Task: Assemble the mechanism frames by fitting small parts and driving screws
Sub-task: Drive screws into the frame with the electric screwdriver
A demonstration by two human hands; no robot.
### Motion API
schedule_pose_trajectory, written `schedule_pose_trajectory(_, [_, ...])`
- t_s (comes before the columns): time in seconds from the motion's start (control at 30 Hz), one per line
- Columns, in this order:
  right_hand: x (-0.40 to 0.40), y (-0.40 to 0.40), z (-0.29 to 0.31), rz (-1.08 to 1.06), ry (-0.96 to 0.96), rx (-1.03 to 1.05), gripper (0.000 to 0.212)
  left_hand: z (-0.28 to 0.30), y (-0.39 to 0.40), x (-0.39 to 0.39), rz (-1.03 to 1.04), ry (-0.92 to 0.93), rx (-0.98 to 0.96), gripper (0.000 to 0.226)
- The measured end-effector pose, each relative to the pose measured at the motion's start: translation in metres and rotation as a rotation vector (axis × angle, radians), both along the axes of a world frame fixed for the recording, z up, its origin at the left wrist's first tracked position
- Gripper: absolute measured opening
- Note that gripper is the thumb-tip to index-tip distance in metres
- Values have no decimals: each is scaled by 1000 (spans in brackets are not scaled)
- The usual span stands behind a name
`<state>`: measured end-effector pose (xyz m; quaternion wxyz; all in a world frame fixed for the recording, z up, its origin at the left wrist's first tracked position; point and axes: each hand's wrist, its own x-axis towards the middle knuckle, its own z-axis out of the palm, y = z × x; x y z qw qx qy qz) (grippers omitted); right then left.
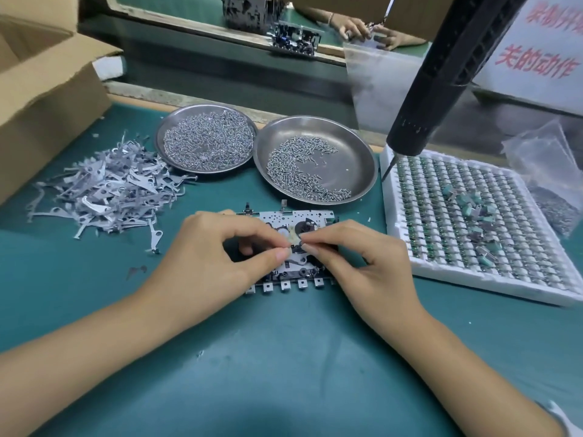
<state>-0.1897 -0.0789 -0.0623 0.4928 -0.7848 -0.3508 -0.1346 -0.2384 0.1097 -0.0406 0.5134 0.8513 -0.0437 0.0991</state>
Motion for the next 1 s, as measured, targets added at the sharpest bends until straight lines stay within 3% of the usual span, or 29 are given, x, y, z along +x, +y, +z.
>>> schedule_pose_trajectory(0.3, [-4,0,3,23,6,-16,13,5,2,2,-32,41,42,12])
schedule_pose_trajectory(1.0, [-5,-5,-2,58,-255,-198,20,5,-2,-2,-39,4,56,9])
